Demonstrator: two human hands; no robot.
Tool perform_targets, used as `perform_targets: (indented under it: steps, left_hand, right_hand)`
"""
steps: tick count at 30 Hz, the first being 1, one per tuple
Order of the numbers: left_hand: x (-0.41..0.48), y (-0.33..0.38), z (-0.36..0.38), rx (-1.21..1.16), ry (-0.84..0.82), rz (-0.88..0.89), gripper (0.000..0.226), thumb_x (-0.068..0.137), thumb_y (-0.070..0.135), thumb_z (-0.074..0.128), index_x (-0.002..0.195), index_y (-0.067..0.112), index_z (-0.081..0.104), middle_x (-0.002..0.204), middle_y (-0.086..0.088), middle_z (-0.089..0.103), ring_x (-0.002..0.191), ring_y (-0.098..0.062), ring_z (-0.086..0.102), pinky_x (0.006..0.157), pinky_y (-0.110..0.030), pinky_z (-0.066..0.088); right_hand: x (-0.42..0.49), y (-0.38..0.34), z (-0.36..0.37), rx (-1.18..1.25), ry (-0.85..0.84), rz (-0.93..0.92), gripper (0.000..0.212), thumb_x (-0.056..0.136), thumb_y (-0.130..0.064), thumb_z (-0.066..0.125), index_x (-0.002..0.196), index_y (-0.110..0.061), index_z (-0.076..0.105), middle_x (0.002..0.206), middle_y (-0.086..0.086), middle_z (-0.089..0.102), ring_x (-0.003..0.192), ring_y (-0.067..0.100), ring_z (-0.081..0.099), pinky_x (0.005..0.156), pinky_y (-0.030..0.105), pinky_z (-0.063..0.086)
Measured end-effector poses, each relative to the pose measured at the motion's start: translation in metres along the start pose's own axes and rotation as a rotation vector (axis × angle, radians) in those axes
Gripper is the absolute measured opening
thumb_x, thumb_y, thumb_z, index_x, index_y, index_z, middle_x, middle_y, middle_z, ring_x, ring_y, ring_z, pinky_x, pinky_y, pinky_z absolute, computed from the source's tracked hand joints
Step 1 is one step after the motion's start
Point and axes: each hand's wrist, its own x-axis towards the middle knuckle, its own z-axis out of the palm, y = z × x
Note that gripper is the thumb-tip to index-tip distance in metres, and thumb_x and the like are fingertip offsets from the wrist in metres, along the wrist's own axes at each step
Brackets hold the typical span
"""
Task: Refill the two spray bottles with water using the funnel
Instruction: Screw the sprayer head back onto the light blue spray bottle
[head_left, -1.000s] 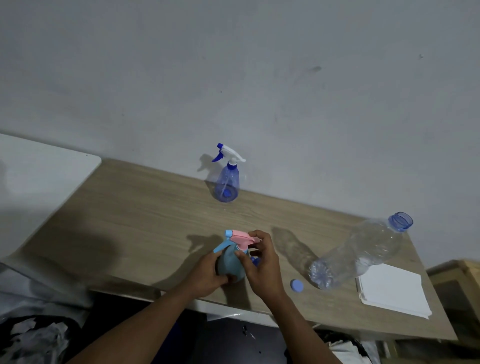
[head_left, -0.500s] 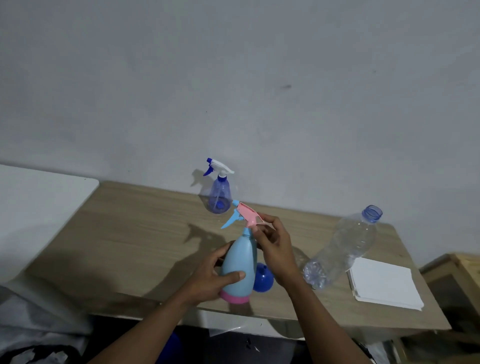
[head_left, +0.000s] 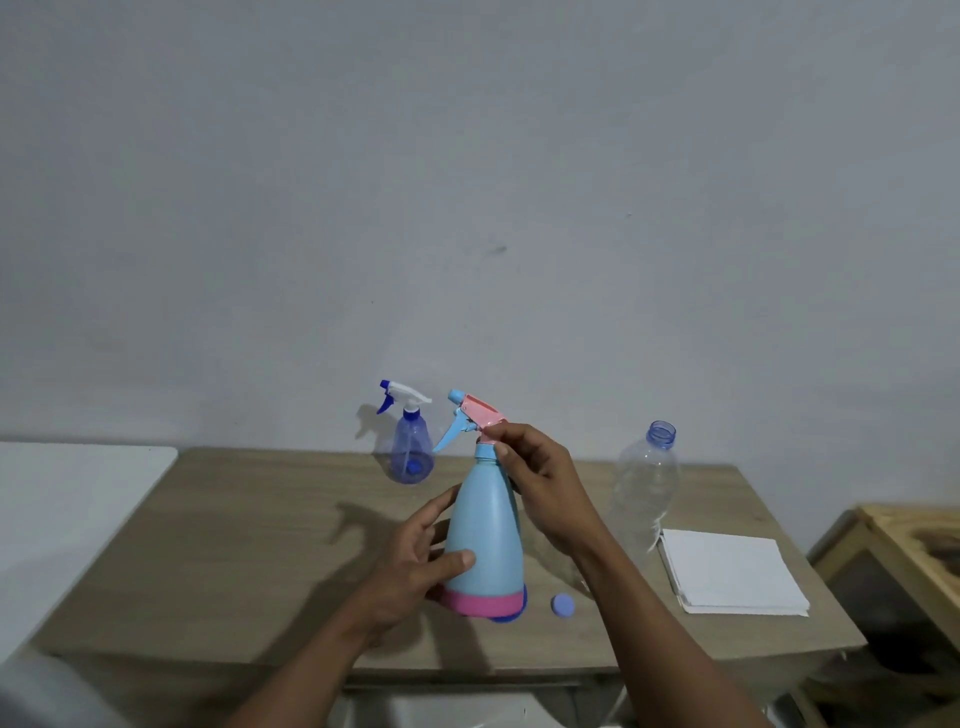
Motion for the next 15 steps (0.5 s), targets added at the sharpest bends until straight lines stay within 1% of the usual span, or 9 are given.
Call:
perform_targets:
  steps: [1,3,5,7,10,12,15]
  left_hand:
    - [-0.001,0.002,0.002,0.004,0.01,0.009,0.074,0.063,0.036,0.084,0.129,0.051,0.054,0.125,0.001,0.068,0.114,-0.025,0.066,0.075,-0.043,0.059]
    - [-0.003,0.007,0.006,0.021,0.031,0.031,0.075,0.062,0.038,0.085,0.128,0.052,0.054,0.127,0.003,0.067,0.115,-0.024,0.066,0.078,-0.043,0.06]
    - [-0.005,0.012,0.008,0.035,0.046,0.056,0.079,0.06,0.041,0.087,0.131,0.049,0.052,0.13,0.003,0.065,0.116,-0.023,0.065,0.082,-0.042,0.06]
    - [-0.008,0.017,0.009,0.052,0.045,0.07,0.087,0.056,0.048,0.09,0.133,0.046,0.051,0.129,0.006,0.065,0.117,-0.021,0.064,0.083,-0.038,0.059]
    - [-0.013,0.023,0.011,0.083,0.045,0.08,0.095,0.053,0.055,0.091,0.137,0.043,0.048,0.127,0.01,0.066,0.116,-0.017,0.064,0.081,-0.034,0.059]
    - [-0.016,0.025,0.013,0.098,0.051,0.095,0.093,0.054,0.053,0.09,0.137,0.042,0.048,0.126,0.015,0.066,0.115,-0.013,0.065,0.08,-0.031,0.058]
    - [-0.018,0.028,0.016,0.125,0.057,0.118,0.084,0.061,0.042,0.086,0.137,0.041,0.048,0.127,0.018,0.065,0.116,-0.011,0.064,0.081,-0.032,0.059]
  right_hand:
    - [-0.001,-0.004,-0.001,-0.012,-0.006,0.001,0.02,0.102,-0.013,0.055,0.114,-0.018,0.07,0.112,0.003,0.072,0.094,0.013,0.065,0.082,0.032,0.055]
    - [-0.003,-0.01,-0.004,-0.054,-0.014,-0.02,0.018,0.1,-0.012,0.058,0.112,-0.018,0.07,0.112,0.0,0.072,0.092,0.014,0.065,0.084,0.038,0.056]
    - [-0.005,-0.014,-0.004,-0.088,-0.012,-0.044,0.018,0.098,-0.014,0.062,0.113,-0.021,0.07,0.112,-0.002,0.071,0.093,0.018,0.066,0.087,0.043,0.056]
    - [-0.008,-0.017,-0.003,-0.075,-0.009,-0.049,0.021,0.099,-0.014,0.061,0.115,-0.024,0.07,0.112,-0.002,0.07,0.094,0.019,0.065,0.089,0.045,0.056]
    - [-0.013,-0.02,-0.003,-0.063,-0.015,-0.039,0.026,0.1,-0.014,0.059,0.122,-0.024,0.068,0.116,-0.002,0.071,0.106,0.022,0.067,0.096,0.044,0.056]
    - [-0.015,-0.023,-0.004,-0.04,-0.019,-0.029,0.027,0.099,-0.014,0.061,0.123,-0.022,0.068,0.117,0.0,0.073,0.111,0.023,0.067,0.099,0.044,0.055]
    - [-0.016,-0.028,-0.006,-0.018,-0.005,-0.024,0.025,0.096,-0.014,0.065,0.117,-0.025,0.071,0.113,0.003,0.073,0.109,0.03,0.066,0.097,0.05,0.055]
